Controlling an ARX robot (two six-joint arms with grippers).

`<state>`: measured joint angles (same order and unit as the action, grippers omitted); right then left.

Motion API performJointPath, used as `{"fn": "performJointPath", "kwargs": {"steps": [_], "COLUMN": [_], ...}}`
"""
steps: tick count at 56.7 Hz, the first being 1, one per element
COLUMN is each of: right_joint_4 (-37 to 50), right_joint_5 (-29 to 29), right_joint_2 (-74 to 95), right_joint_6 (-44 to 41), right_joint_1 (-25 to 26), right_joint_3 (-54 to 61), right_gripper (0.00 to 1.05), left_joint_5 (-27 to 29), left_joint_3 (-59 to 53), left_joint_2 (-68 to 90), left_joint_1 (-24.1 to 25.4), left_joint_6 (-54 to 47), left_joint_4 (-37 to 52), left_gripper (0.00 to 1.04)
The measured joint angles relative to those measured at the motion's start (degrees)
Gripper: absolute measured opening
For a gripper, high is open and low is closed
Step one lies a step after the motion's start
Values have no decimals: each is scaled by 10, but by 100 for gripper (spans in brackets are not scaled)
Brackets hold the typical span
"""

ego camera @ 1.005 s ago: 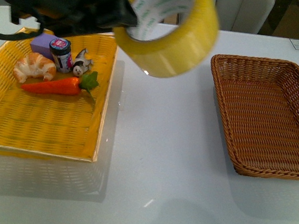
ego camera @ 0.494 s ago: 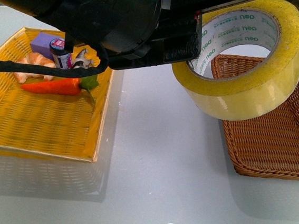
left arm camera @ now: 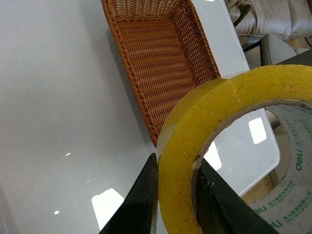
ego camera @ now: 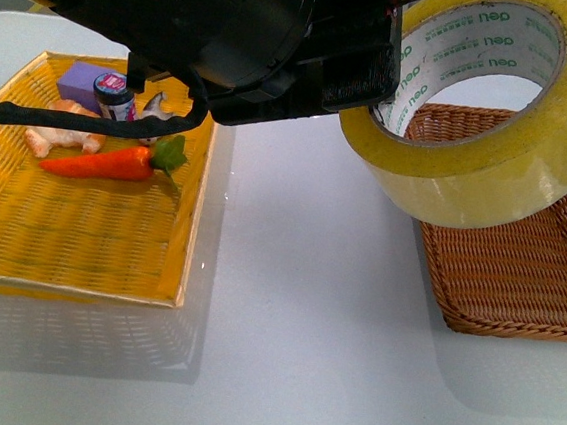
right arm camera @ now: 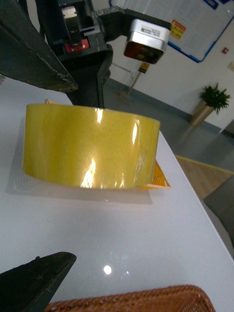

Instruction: Move tape to another basket

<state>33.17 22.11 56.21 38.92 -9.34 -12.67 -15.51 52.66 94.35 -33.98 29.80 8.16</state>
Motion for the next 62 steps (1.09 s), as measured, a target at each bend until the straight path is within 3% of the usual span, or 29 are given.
{"fn": "performJointPath", "kwargs": {"steps": [28,45,49,62], "right_joint_4": [64,102,119,148], "right_joint_5": [-23,-31,-30,-23], "right_joint_2": [100,114,116,122], "right_joint_6": [1,18,32,42], "right_joint_1": [-76,-78,-76,-69], "right_joint_3": [-31,-25,-21,-7], "right_gripper": [95,52,48,48], "left_joint_5": [-14,-26,-27,-29], "left_joint_3": [-1,-4,-4,-5], "left_joint_2": [-1,-6,-9,-15], "left_joint_1": [0,5,5,8], "left_joint_6": [1,1,1,1], "left_joint_4": [0,-1,-2,-3], "left_gripper": [15,15,15,48]}}
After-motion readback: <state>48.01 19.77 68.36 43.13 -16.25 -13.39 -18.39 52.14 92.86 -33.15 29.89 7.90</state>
